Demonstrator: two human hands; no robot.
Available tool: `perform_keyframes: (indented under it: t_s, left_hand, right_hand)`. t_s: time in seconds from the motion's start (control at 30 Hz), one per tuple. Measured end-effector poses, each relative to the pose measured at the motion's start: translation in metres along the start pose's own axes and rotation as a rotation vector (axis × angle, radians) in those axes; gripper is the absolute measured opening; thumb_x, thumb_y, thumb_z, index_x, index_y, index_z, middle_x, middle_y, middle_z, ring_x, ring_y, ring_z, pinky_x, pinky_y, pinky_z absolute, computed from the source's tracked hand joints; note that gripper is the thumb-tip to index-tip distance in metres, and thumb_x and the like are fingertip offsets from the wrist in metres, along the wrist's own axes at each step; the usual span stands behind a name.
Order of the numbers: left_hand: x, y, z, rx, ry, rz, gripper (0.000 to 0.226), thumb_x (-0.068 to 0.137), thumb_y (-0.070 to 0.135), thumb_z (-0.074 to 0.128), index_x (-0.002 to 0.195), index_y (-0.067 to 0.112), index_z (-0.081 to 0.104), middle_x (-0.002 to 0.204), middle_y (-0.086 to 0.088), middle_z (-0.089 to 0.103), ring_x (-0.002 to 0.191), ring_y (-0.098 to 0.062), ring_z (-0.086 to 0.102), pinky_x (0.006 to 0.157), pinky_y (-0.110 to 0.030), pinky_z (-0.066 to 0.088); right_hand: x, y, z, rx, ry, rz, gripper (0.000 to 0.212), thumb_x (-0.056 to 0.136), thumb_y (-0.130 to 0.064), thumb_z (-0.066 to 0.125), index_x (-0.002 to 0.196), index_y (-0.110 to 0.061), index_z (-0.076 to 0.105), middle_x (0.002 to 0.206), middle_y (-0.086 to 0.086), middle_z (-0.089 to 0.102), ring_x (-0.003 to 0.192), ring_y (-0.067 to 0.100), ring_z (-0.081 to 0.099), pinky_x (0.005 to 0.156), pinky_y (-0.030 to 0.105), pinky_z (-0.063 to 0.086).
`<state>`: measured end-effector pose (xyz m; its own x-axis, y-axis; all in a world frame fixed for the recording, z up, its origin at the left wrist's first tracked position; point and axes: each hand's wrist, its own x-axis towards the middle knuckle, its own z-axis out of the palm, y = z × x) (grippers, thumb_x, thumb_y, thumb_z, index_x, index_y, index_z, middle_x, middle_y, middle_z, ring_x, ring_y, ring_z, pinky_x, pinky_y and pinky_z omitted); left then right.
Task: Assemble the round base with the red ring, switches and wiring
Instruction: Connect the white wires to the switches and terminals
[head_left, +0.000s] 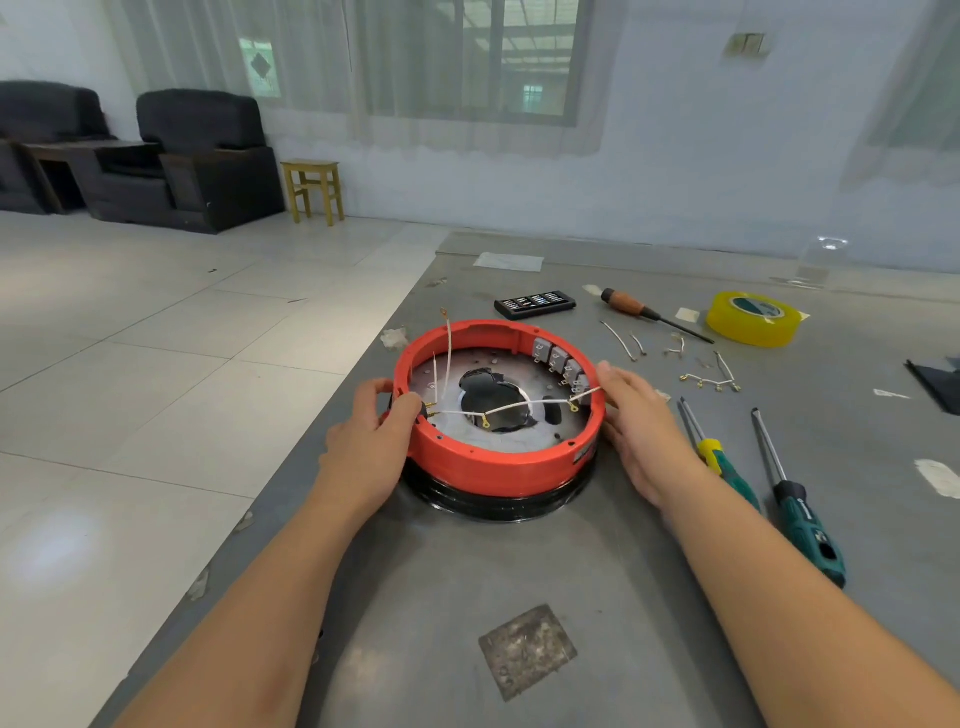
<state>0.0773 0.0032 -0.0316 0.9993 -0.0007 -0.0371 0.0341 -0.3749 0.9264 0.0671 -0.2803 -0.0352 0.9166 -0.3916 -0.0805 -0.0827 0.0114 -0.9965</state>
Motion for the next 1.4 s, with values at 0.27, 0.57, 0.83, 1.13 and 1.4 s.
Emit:
perform_keyframes:
  t_s: [0.27,0.57,0.83,1.13,1.4]
  left_hand:
    - [0.002,-0.005,0.005,-0.054,0.086,0.016,0.059,0.097,0.076,0.033,0.138,0.040,0.056,0.133,-0.003,0.064,0.141,-0.027,0.043,0.114,-0.045,0.038]
    - [0.001,-0.006,0.000,-0.158,0.204,0.078,0.032,0.095,0.059,0.065,0.104,0.030,0.055,0.108,0.010,0.065,0.096,0.003,0.058,0.073,-0.019,0.039]
    - [-0.001,-0.002,-0.016,-0.039,-0.095,0.002,0.098,0.059,0.073,0.068,0.151,0.049,0.047,0.155,-0.001,0.036,0.143,-0.021,0.039,0.124,-0.046,0.032]
    - [-0.006,-0.009,0.011,-0.173,0.122,0.031,0.050,0.085,0.067,0.074,0.111,0.027,0.057,0.113,0.013,0.062,0.112,-0.011,0.061,0.076,-0.020,0.041]
    - [-0.012,0.000,0.010,-0.166,-0.039,0.110,0.046,0.072,0.056,0.063,0.115,0.046,0.071,0.140,0.000,0.057,0.121,-0.016,0.062,0.109,-0.040,0.048]
  right_hand:
    - [-0.018,0.005,0.013,-0.194,0.113,-0.140,0.042,0.085,-0.072,0.052,0.103,-0.038,0.070,0.095,-0.026,0.072,0.097,-0.009,0.065,0.091,0.030,0.053]
    - [-0.039,0.009,0.015,-0.397,0.239,-0.142,0.079,0.092,-0.082,0.013,0.122,-0.033,0.068,0.119,-0.003,0.072,0.114,0.021,0.066,0.105,0.049,0.050]
    - [-0.026,-0.010,-0.003,-0.424,0.171,0.085,0.065,0.098,-0.075,0.023,0.101,-0.028,0.067,0.072,0.010,0.076,0.068,0.028,0.075,0.083,0.049,0.061]
    - [-0.024,-0.013,-0.009,-0.249,0.075,0.204,0.049,0.100,-0.058,0.051,0.117,-0.015,0.067,0.090,0.010,0.078,0.067,0.022,0.075,0.079,0.038,0.064]
    - [-0.033,-0.006,-0.012,-0.187,0.088,0.147,0.029,0.102,-0.027,0.048,0.106,-0.009,0.070,0.076,0.015,0.076,0.058,0.022,0.072,0.048,0.027,0.055]
